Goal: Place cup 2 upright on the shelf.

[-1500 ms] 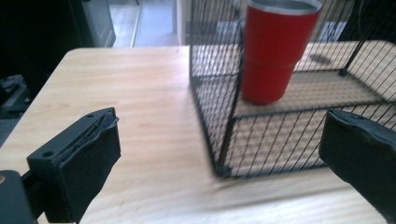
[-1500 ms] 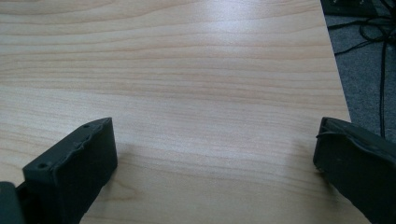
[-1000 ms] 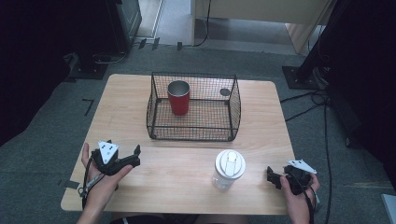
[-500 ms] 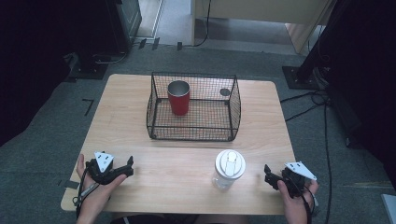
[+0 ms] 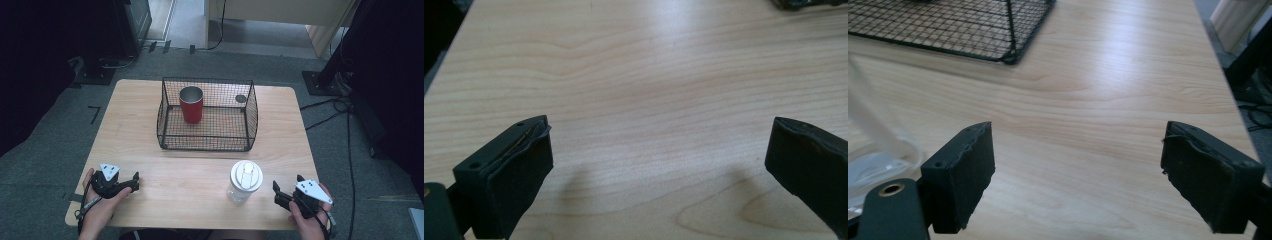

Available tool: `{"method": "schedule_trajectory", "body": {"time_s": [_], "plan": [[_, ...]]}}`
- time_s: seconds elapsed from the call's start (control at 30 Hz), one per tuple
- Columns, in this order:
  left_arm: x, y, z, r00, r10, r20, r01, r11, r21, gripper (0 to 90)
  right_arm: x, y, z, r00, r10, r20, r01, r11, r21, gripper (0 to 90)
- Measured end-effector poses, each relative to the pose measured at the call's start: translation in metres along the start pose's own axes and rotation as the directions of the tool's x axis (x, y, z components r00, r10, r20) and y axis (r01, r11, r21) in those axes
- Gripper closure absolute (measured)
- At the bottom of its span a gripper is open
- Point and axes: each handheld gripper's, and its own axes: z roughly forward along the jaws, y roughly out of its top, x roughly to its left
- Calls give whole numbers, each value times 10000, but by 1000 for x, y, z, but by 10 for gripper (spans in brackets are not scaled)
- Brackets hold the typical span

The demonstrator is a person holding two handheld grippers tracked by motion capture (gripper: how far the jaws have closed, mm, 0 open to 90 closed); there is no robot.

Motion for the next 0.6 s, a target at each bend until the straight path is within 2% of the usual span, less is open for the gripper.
{"method": "schedule_trajectory", "body": {"time_s": [0.03,0.17,0.33,0.43,0.6], "plan": [[1,0,1,10000,-39,-8,39,9999,142,0,0,0,0,10000,0,0,0,10000,0,142],[1,1,5,9999,-96,-107,104,9967,810,0,10,-1,-3,9979,-48,-651,62,9997,219,140],[2,1,6,9998,-207,-30,209,9959,882,0,20,1,-7,9923,-249,-1213,281,9993,246,134],[5,2,7,9989,-454,135,439,9942,982,0,25,0,-9,9880,-269,-1519,326,9988,354,115],[6,2,8,9990,-428,138,412,9942,994,0,37,-2,-13,9794,-487,-1957,580,9974,419,94]]}}
